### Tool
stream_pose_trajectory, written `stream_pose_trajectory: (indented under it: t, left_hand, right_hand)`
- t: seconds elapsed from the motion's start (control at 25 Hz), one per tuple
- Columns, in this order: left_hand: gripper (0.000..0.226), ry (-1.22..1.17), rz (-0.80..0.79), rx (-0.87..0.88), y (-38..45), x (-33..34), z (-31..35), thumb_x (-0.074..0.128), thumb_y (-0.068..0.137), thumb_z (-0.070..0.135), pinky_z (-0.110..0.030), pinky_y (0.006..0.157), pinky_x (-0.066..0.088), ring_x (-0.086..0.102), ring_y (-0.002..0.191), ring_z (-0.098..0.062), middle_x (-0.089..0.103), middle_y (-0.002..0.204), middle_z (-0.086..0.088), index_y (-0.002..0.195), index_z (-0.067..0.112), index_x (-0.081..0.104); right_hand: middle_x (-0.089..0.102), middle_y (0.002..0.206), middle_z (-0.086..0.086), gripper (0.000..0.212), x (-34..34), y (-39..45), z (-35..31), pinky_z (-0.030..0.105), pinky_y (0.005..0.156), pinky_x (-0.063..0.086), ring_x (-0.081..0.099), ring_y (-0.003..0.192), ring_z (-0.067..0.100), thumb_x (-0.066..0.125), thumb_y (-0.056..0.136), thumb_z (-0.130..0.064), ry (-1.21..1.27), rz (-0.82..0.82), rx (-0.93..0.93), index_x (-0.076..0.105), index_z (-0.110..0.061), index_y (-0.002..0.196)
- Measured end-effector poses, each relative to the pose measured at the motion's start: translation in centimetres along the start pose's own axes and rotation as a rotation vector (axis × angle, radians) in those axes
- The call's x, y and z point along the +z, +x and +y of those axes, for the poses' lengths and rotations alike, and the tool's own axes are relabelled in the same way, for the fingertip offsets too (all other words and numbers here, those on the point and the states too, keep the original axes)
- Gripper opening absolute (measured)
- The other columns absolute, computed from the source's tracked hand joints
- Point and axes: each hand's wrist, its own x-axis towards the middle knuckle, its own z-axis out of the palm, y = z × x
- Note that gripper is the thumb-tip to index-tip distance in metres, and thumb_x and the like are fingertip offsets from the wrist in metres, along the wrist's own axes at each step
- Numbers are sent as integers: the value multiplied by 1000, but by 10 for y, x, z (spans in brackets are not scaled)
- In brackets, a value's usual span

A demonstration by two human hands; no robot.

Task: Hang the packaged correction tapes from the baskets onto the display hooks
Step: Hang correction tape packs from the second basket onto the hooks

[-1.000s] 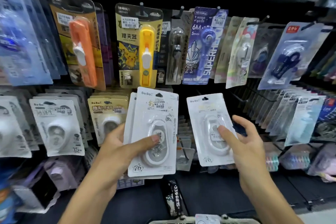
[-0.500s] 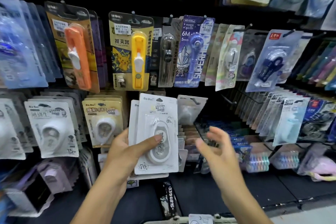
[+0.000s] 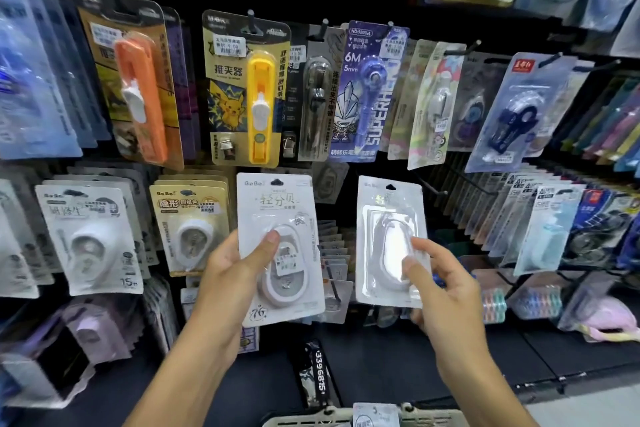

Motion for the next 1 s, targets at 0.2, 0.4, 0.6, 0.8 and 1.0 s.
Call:
stream_pose_trajectory:
  t: [0.2,0.4,0.6,0.8,1.0]
  left_hand:
    - [38,-13,12,-5,0,3,0,72,78,37,-51,109,46,72,112,-17,78,114,7,115,28,75]
    - [41,-33,3,-3,-1,5,-1,72,75,35,-51,111,44,71,113,-19,77,116,3,115,25,75]
    - [39,-45,0,-8,-2,7,-1,72,76,34,-51,111,44,72,113,-19,77,116,3,113,25,76]
    - [39,-27,-35,3,2,11,-4,71,79,35,-43,97,53,73,110,-19,78,115,4,117,27,73]
    - [32,96,-295,36,-2,25,-10,64,89,35,-26,81,60,73,107,-16,77,117,6,120,28,69]
  right_hand:
    - [74,111,-18,27,-4,-5,4,26,83,48,65,100,-1,68,95,-22,28,24,-9,75,-47,104]
    - [73,107,-27,30,-6,-7,5,23,87,45,63,106,-4,67,94,-20,36,54,-35,75,-48,102]
    - [66,113,-36,28,8,4,-2,28,92,46,59,110,-10,66,96,-28,-65,-34,-15,70,-54,104]
    - [40,141,-32,57,14,-5,6,25,92,44,53,119,1,71,93,-34,-109,-220,114,40,-65,130]
    - [75,116,4,58,42,-21,13,30,82,59,74,104,23,83,80,-20,169,-417,-46,50,-35,124]
